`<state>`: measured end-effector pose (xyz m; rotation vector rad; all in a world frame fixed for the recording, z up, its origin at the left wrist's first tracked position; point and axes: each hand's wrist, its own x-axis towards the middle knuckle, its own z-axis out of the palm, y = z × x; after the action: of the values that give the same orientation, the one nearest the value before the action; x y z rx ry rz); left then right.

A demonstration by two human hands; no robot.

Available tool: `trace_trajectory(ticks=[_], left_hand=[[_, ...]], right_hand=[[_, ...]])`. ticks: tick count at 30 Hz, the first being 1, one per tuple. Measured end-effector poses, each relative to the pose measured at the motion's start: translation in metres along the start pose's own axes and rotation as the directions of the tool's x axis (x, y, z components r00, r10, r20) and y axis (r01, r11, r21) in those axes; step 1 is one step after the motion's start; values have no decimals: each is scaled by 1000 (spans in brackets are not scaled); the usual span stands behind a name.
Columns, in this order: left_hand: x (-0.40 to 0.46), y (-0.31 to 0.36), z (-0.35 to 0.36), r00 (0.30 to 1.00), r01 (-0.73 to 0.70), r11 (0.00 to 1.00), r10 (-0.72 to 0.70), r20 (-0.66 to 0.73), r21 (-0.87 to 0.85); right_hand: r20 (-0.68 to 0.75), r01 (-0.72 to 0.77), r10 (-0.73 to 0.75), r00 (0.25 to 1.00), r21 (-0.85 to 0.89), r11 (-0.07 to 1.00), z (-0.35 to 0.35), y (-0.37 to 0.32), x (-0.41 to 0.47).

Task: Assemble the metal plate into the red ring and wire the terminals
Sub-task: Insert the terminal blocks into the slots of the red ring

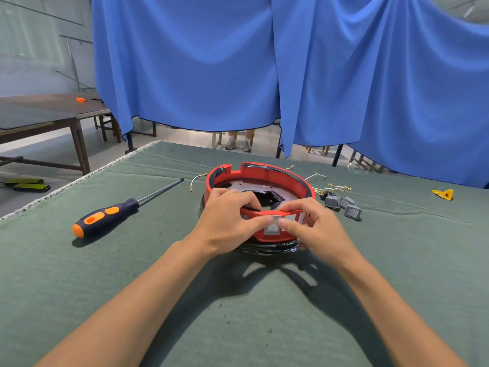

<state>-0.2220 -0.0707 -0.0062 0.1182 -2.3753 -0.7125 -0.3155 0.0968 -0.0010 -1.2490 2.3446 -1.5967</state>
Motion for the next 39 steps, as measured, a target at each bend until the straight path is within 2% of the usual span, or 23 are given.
trace_trajectory(ticks=[4,12,14,19,21,26,29,33,36,39], left_hand=[[0,-4,-9,987,26,996,-38,156,81],[-3,-3,-5,995,-94,989,88,54,113],[-2,-2,-4,994,-102,987,95,58,127],[-3,-2,-6,995,-57,992,48,82,109],[-6,0,-3,998,-38,985,28,61,169],[-16,16,8,989,-96,928,129,-68,360],[-20,24,20,979,-128,913,180,-99,387],[-15,26,26,983,-102,904,155,-95,416],[-7,22,33,987,-84,877,138,-81,474],[-1,19,38,984,-76,880,141,-106,468]], right_hand=[[86,-26,23,996,29,999,-4,-1,-3],[-26,35,-39,999,-150,988,3,1,-5],[-51,37,-48,998,-195,980,3,0,-5],[-59,59,-69,996,-163,985,6,1,-6],[-69,62,-74,995,-158,985,7,2,-7],[-123,70,-93,988,-176,982,9,6,-9],[-254,4,-50,966,-179,984,6,13,-7],[-362,-63,-32,931,-248,967,-2,24,2],[-450,-209,86,889,-231,950,-11,40,17],[-461,-341,177,870,-303,890,-21,61,28]])
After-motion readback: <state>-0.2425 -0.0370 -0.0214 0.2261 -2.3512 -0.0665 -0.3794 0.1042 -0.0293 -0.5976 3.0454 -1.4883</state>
